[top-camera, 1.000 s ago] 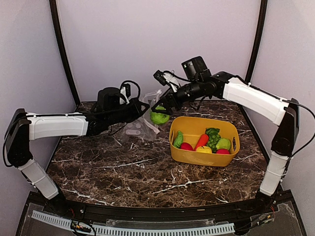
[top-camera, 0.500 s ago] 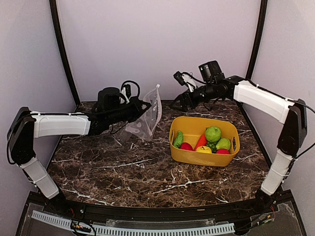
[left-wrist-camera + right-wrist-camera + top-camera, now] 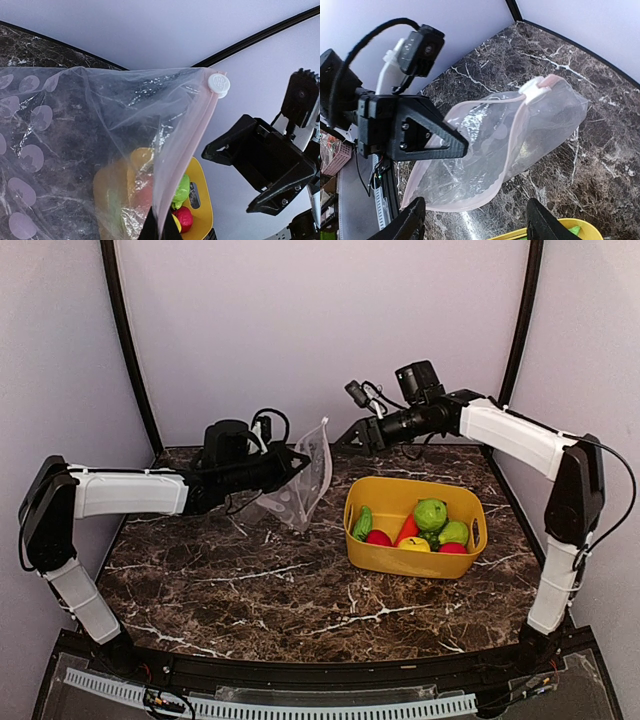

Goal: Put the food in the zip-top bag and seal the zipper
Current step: Adjust the zipper food storage bag.

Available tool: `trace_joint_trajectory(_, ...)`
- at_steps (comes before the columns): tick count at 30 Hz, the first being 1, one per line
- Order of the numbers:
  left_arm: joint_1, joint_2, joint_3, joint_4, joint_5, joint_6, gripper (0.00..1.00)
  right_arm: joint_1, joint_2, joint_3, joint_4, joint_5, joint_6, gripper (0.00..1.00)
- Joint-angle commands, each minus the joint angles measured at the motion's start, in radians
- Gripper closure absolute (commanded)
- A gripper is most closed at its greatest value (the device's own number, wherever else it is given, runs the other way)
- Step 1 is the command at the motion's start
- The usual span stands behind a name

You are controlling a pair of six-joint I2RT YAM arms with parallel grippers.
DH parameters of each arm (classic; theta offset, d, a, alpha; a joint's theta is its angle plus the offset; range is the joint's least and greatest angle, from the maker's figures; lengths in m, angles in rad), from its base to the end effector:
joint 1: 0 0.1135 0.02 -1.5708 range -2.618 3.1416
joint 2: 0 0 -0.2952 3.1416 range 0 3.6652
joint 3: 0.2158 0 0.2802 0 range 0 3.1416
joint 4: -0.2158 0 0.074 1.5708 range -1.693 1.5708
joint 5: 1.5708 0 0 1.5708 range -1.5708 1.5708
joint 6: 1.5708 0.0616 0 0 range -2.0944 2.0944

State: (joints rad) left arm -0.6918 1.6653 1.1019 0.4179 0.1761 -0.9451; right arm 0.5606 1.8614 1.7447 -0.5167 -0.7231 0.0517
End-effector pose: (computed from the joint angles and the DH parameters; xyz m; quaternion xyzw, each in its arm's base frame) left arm 0.3354 -0.2919 0.2924 -0.0382 0.7549 -0.5210 0.3965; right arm 0.3851 0.2899 0.3529 -0.3647 0.7674 0.4282 0.3078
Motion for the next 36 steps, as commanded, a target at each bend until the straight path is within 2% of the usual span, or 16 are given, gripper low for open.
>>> trace_joint_trajectory(1,0.005,-0.014,0.034,-0.040,0.008,0.036,0.99,0.018,0.102,0.086,-0.046,-0.004,0.079,0.35)
trace_joint_trajectory(15,0.005,-0.020,0.119,-0.182,0.018,0.154,0.99,0.035,0.190,0.146,-0.071,-0.134,0.117,0.56)
trace_joint_trajectory(17,0.005,-0.021,0.135,-0.213,0.018,0.171,0.99,0.042,0.207,0.163,-0.069,-0.143,0.126,0.68)
trace_joint_trajectory(20,0.005,-0.015,0.189,-0.355,-0.004,0.217,0.99,0.047,0.219,0.199,-0.100,-0.083,0.130,0.97)
trace_joint_trajectory(21,0.005,-0.009,0.250,-0.417,-0.019,0.263,0.99,0.044,0.208,0.204,-0.112,-0.046,0.128,1.00)
trace_joint_trajectory(23,0.005,0.013,0.380,-0.619,-0.064,0.365,0.99,0.029,0.172,0.191,-0.123,0.044,0.138,1.00)
trace_joint_trajectory(24,0.005,0.039,0.433,-0.777,-0.087,0.406,0.99,0.017,0.149,0.174,-0.124,0.074,0.152,1.00)
trace_joint_trajectory(25,0.005,0.057,0.555,-0.858,-0.103,0.499,0.99,0.002,0.125,0.156,-0.123,0.096,0.169,1.00)
trace_joint_trajectory(26,0.005,0.093,0.615,-1.026,-0.168,0.539,0.99,-0.012,0.101,0.130,-0.118,0.108,0.185,1.00)
trace_joint_trajectory(27,0.005,0.114,0.734,-1.103,-0.207,0.592,0.99,-0.023,0.075,0.103,-0.108,0.113,0.194,1.00)
trace_joint_trajectory(28,0.005,0.149,0.784,-1.227,-0.285,0.612,0.99,-0.028,0.056,0.080,-0.102,0.117,0.196,1.00)
trace_joint_trajectory(30,0.005,0.175,0.867,-1.312,-0.361,0.646,0.99,-0.029,0.026,0.046,-0.093,0.117,0.197,1.00)
trace_joint_trajectory(36,0.003,0.185,0.886,-1.325,-0.411,0.634,0.99,-0.026,-0.025,-0.004,-0.061,0.116,0.215,1.00)
